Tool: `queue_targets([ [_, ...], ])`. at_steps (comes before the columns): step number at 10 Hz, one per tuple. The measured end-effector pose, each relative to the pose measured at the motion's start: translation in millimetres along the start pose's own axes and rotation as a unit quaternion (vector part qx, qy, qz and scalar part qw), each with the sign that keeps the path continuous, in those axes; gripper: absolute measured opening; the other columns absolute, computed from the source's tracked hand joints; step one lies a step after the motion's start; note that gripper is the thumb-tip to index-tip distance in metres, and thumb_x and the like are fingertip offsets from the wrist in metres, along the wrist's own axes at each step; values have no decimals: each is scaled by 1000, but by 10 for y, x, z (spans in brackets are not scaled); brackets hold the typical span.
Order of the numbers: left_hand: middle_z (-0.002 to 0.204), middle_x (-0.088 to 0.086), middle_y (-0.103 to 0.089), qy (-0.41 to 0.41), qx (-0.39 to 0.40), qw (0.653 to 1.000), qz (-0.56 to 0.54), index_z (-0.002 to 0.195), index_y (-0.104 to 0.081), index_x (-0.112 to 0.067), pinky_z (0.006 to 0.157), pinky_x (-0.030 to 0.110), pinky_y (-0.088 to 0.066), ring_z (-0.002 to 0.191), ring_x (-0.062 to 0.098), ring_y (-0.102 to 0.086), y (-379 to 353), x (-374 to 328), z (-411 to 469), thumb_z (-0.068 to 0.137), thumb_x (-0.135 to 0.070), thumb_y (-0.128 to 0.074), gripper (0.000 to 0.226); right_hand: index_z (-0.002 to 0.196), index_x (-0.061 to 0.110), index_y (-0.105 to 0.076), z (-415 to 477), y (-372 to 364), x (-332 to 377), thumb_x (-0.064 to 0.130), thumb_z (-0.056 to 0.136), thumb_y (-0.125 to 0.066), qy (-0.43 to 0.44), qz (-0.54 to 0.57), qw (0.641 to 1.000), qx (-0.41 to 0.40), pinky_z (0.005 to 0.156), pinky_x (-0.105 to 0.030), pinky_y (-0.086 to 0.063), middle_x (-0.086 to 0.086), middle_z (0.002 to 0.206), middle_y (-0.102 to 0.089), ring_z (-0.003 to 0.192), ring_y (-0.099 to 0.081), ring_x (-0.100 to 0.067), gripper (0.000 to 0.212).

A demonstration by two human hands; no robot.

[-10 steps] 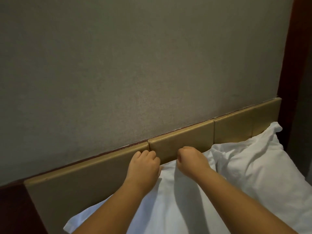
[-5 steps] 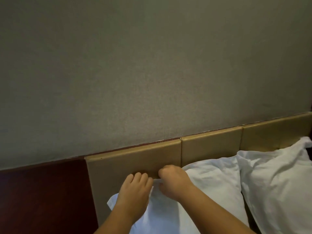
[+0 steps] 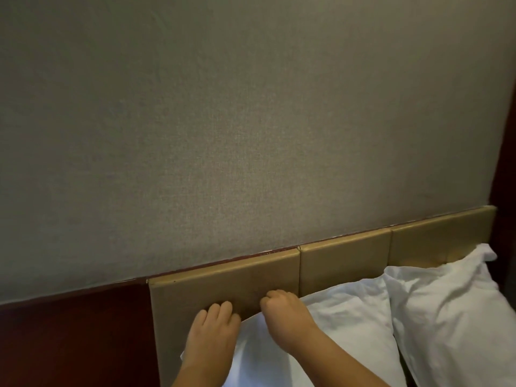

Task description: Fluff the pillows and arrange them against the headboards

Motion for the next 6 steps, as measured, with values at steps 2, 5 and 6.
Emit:
queue_targets([
  [2,131,-2,-45,-3,-21,999,42,123,-55,-23,102,30,-29,118,18,-40,197,35,152,99,-23,-46,26,116,9,-61,86,225,-76,8,93,-55,-2,3,999,-37,94,-33,-43,-11,117,-60,107,-55,-26,24],
  [5,129,2,-46,6,-6,999,41,123,-54,-20,101,32,-31,117,20,-41,314,6,195,98,-21,-48,26,110,11,-63,19,253,-87,11,93,-55,-21,34,996,-80,78,-26,-41,-8,109,-62,99,-56,-22,18],
  [6,126,0,-48,-1,-6,1000,11,121,-52,-22,100,31,-32,115,19,-42,479,35,105,99,-29,-45,24,109,14,-62,-35,338,-5,15,94,-55,-39,48,993,-101,82,-25,-44,-4,108,-62,98,-56,-19,16],
])
Point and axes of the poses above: each hand's wrist, its own z-axis towards the middle knuckle, its own y-axis out of the back of the hand, x = y × z, the point moved 6 cm from there along z, towards the middle knuckle
